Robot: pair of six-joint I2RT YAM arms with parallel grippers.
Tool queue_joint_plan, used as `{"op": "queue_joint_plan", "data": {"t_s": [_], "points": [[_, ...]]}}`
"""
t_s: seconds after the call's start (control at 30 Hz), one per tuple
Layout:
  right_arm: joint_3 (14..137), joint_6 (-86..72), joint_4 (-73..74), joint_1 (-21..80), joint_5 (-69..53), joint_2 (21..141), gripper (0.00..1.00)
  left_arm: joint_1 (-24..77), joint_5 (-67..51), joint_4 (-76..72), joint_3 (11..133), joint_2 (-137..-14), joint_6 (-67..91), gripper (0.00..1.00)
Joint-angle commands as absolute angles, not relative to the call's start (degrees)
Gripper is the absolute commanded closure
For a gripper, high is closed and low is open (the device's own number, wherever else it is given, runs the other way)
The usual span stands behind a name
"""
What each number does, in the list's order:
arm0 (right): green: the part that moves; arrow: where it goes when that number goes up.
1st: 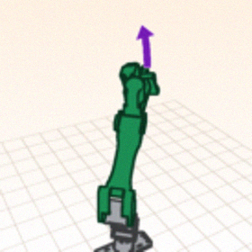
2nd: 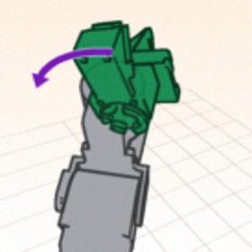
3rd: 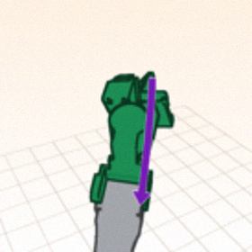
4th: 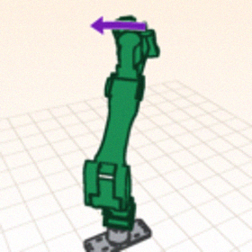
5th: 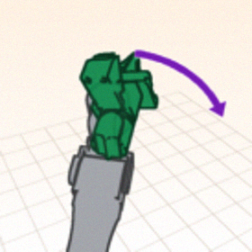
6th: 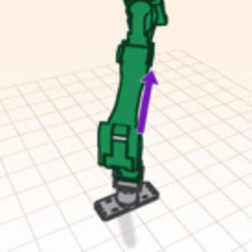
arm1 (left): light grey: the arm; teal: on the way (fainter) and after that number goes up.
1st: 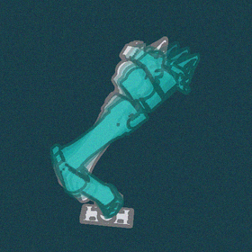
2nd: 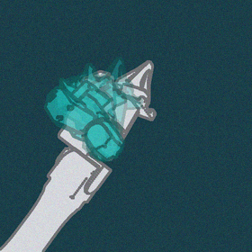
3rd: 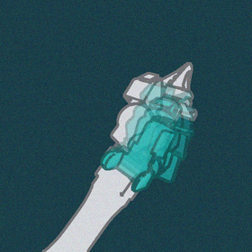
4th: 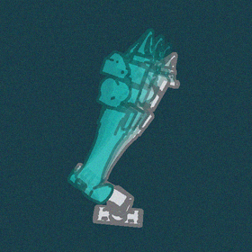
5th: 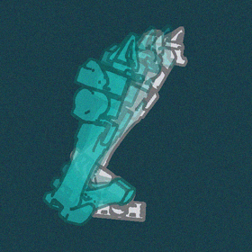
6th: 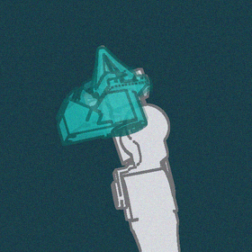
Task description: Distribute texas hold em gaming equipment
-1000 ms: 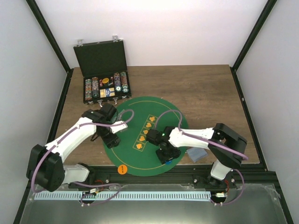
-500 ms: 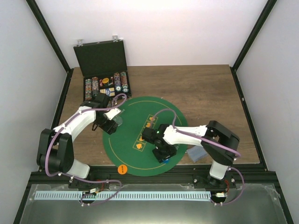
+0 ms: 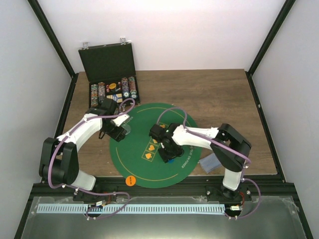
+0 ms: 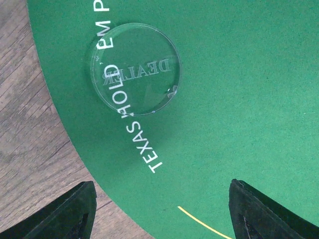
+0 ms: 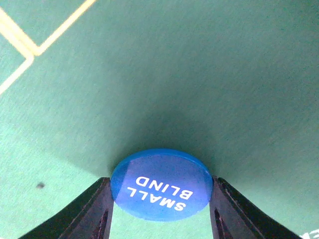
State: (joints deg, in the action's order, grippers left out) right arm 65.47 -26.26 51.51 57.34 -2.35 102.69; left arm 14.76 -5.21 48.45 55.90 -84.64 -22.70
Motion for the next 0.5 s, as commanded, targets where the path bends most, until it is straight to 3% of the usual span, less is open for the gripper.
{"op": "queue_joint_plan", "data": {"t_s": [0.0, 0.47], "points": [[69.78, -21.11, 50.19, 53.56, 0.73, 105.39, 0.62, 14.59, -5.71, 47.14, 55.09, -83.34, -22.39, 0.26], [86.23, -9.10, 48.53, 37.86, 5.75, 116.93, 0.63, 14.27, -5.95, 47.63, 55.26, -82.12, -22.33, 0.26]]}}
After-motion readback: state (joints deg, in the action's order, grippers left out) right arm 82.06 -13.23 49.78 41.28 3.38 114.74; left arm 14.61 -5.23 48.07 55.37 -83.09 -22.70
